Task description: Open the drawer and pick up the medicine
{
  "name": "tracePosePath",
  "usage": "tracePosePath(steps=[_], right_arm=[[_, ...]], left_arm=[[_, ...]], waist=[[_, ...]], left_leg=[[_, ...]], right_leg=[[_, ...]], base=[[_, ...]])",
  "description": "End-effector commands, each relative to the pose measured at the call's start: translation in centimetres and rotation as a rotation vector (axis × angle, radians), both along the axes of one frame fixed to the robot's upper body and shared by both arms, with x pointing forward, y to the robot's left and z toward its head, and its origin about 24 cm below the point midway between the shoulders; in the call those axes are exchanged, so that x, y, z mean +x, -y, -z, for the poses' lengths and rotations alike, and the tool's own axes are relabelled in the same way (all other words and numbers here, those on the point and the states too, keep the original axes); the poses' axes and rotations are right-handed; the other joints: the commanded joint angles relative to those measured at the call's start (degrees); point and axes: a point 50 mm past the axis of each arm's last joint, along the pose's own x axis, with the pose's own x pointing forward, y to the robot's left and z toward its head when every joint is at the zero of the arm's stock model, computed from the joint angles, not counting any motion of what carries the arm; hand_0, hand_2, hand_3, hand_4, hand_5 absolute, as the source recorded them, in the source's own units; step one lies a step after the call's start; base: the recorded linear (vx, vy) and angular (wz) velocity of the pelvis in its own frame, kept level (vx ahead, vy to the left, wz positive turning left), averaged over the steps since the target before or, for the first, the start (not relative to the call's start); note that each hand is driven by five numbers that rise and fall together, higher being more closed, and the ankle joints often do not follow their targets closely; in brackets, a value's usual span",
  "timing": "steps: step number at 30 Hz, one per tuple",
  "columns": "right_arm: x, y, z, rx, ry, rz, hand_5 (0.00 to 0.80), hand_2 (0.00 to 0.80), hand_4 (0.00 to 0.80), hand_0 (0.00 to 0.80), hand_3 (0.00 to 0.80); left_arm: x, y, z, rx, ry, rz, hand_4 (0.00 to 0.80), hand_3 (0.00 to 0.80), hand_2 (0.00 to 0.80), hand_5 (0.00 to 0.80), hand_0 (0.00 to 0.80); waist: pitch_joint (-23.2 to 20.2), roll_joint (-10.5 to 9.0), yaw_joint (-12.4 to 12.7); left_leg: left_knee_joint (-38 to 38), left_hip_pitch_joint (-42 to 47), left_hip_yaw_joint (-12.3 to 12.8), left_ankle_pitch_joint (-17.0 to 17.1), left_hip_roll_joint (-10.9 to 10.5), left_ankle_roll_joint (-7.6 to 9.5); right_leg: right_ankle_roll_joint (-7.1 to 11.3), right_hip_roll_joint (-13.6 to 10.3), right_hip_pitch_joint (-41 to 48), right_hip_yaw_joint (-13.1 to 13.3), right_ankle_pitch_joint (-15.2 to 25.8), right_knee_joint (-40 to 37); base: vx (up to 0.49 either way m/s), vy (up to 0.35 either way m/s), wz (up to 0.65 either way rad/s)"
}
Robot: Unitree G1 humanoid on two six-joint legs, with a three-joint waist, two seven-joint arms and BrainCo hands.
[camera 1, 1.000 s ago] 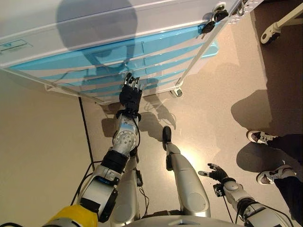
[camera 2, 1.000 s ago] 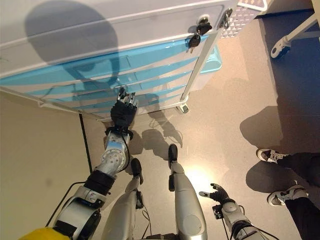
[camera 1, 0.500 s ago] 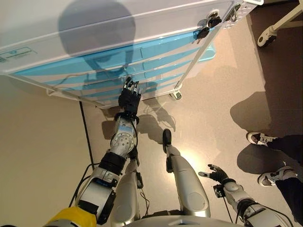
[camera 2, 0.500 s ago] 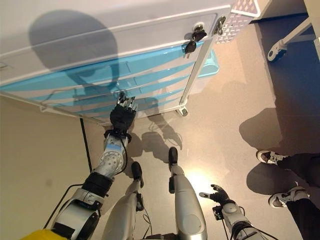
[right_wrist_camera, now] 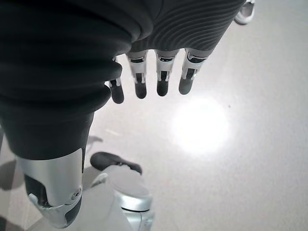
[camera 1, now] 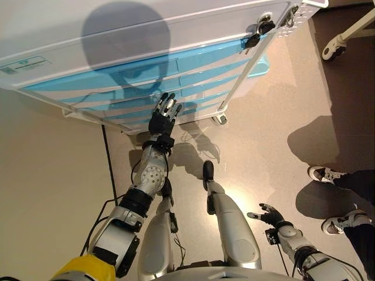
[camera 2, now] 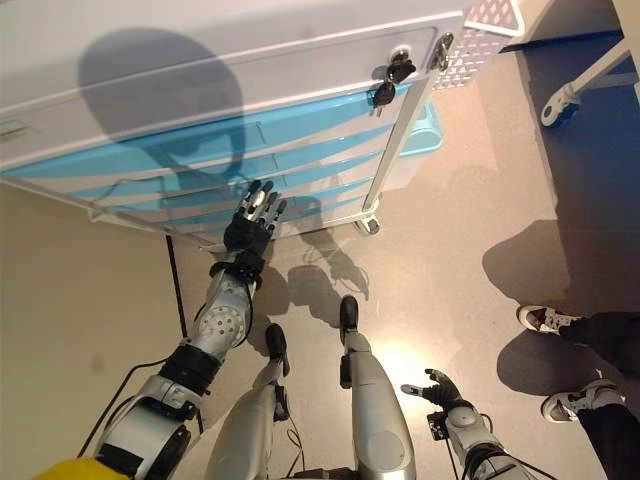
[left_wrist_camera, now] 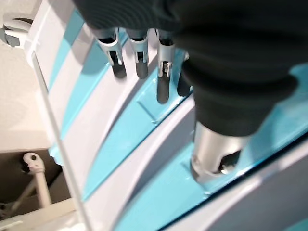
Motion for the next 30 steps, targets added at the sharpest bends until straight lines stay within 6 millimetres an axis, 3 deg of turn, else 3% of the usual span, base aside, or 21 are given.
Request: tracePosePath(steps=[1,9,16,30], right_arm=[[-1.7,1.7,0.3,-0.059,-0.050,0.011,0.000,0.000,0.000,0.000,0.000],[-1.5,2.0,0.0,-0.071,-0.045,0.006,0.000,0.000,0.000,0.000,0.000],[-1.5,2.1,0.1,-0.077,-0.055,0.000,0.000,0.000,0.000,0.000,0.000],[-1.5,1.5,0.3,-0.080,-0.062,0.003,0.000,0.000,0.000,0.000,0.000]], left_arm=[[0.3,0.6,-1.0,0.094,0.075,0.055,0.000,0.000,0.000,0.000,0.000],[0.5,0.5,-0.1,0.225,0.060,0.101,0.000,0.000,0.000,0.000,0.000],[0.7,0.3,0.2,0.226,0.035,0.089,0.000,0.000,0.000,0.000,0.000],[1.8,-0.2,0.2,-0.024,-0.068,-0.034,0.000,0.000,0.000,0.000,0.000]], waist=[[-3.88,-1.07,-0.93],[-4.07,-0.93,-1.31],[-4.30,-0.84,-1.50],[-4.82,-1.81,-1.71]], left_leg=[[3.90,-6.11,-1.32,-0.26,-0.07,-1.07],[3.87,-6.64,-1.31,-0.04,0.22,-1.25],[4.38,-7.02,-1.26,-0.43,0.16,-1.25],[4.02,-7.50,-1.28,-0.76,0.32,-1.10]], right_leg=[[7.19,-1.83,-1.53,1.07,-1.31,1.87],[7.19,-1.81,-2.08,0.95,-1.56,2.12],[7.09,-2.01,-2.31,1.10,-2.14,2.95],[7.08,-1.97,-3.09,0.94,-2.57,3.27]], base=[[0.000,0.000,0.00],[0.007,0.001,0.01],[0.025,0.004,0.01],[0.011,0.001,0.01]])
